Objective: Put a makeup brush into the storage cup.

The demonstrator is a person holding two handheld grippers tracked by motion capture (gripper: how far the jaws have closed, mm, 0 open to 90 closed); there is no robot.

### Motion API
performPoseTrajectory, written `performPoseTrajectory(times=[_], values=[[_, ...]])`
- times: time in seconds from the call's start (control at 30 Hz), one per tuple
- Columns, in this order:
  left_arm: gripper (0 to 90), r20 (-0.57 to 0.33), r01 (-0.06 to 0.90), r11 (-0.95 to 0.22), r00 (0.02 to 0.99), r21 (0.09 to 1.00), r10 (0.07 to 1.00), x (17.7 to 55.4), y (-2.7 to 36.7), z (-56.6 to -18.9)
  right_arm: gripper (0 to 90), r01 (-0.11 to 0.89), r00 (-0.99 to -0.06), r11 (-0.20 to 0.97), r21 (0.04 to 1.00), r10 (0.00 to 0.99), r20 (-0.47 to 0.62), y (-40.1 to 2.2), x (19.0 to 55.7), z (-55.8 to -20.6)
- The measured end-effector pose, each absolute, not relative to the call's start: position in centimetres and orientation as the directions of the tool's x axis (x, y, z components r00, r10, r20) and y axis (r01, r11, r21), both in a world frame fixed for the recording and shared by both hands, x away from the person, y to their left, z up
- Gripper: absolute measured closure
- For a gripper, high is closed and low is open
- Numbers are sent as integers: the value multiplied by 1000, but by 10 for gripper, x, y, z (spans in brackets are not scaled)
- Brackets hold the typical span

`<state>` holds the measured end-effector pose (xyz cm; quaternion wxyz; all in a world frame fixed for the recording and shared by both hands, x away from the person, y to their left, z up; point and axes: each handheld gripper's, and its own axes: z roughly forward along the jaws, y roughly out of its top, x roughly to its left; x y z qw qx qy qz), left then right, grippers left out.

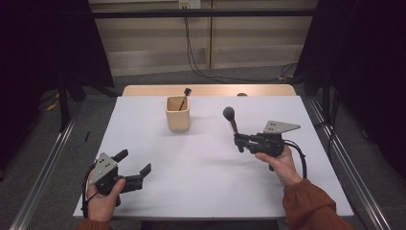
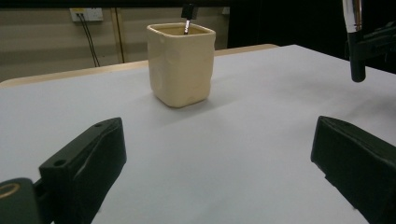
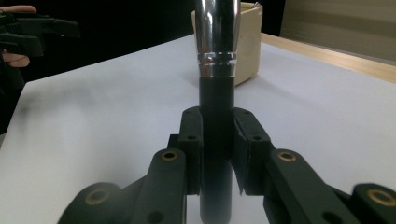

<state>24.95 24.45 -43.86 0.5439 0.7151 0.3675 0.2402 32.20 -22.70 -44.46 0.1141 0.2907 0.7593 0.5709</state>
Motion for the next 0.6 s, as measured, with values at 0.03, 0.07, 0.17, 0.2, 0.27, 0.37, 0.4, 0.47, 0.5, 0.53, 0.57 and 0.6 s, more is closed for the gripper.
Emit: performPoseTrajectory(times=[0.03,0.07,0.17,0.2,0.27,0.37,0.4,0.47,0.5,0.53,0.57,0.6], values=[[32,-63,266,-133,620,955,782,250,243,-438,760,312,-808,178,933,566,162,-225,321,-445],[31,-67,265,-137,637,954,768,249,242,-437,760,311,-809,181,933,565,160,-223,320,-445],[25,-48,245,-148,648,958,760,248,237,-433,760,300,-811,195,934,568,142,-218,316,-444],[25,-53,242,-141,649,960,759,248,235,-432,760,302,-809,193,934,570,144,-217,315,-444],[25,-45,240,-150,651,959,758,248,233,-430,760,301,-811,189,935,566,147,-215,313,-444],[25,-50,238,-149,664,960,746,248,228,-428,760,300,-817,185,936,556,152,-212,310,-445],[26,-43,235,-156,669,959,742,248,227,-428,760,297,-819,188,936,554,148,-210,309,-445],[34,-39,233,-165,679,958,733,249,223,-427,760,304,-825,184,935,542,161,-207,308,-445],[34,-42,233,-163,682,959,730,249,221,-427,760,308,-824,182,934,542,166,-206,308,-445],[34,-47,235,-160,685,959,727,249,219,-427,760,316,-825,175,932,536,179,-205,308,-446],[34,-45,235,-164,689,958,724,250,217,-427,760,315,-827,172,933,533,181,-203,307,-446],[34,-45,234,-164,691,958,721,250,215,-427,760,312,-827,179,933,534,174,-202,307,-446]])
